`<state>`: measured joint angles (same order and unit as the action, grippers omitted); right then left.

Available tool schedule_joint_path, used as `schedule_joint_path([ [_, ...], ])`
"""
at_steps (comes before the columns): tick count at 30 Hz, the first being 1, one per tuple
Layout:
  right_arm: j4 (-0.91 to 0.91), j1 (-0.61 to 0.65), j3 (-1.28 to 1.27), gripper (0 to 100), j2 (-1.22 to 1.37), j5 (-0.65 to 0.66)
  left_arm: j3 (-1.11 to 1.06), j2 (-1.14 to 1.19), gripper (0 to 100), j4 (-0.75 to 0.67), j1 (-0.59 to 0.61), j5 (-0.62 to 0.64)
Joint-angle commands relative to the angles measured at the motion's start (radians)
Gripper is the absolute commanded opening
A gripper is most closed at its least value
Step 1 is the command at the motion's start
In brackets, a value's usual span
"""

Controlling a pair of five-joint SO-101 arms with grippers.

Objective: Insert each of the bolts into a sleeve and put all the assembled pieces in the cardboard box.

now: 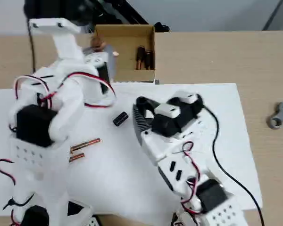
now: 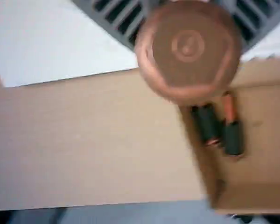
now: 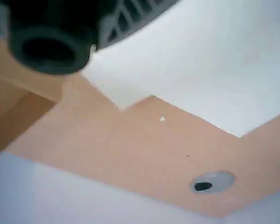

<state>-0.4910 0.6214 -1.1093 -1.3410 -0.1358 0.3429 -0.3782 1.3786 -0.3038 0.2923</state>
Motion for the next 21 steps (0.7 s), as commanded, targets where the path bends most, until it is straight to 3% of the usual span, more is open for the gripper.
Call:
schedule_joint_path([
  [1,0.105,0.016,-0.005,0.9,-0.019,-0.008,0.059,-0.034,1,-0.015,-0.075,-0.046],
  [8,0.107,0.015,-0.008,0.6,-0.025,-0.006,0.061,-0.034,1,0.055,-0.124,-0.054],
  [21,0.117,0.016,-0.138,0.4,-0.028,0.051,0.266,-0.023,1,0.253,-0.124,-0.244],
])
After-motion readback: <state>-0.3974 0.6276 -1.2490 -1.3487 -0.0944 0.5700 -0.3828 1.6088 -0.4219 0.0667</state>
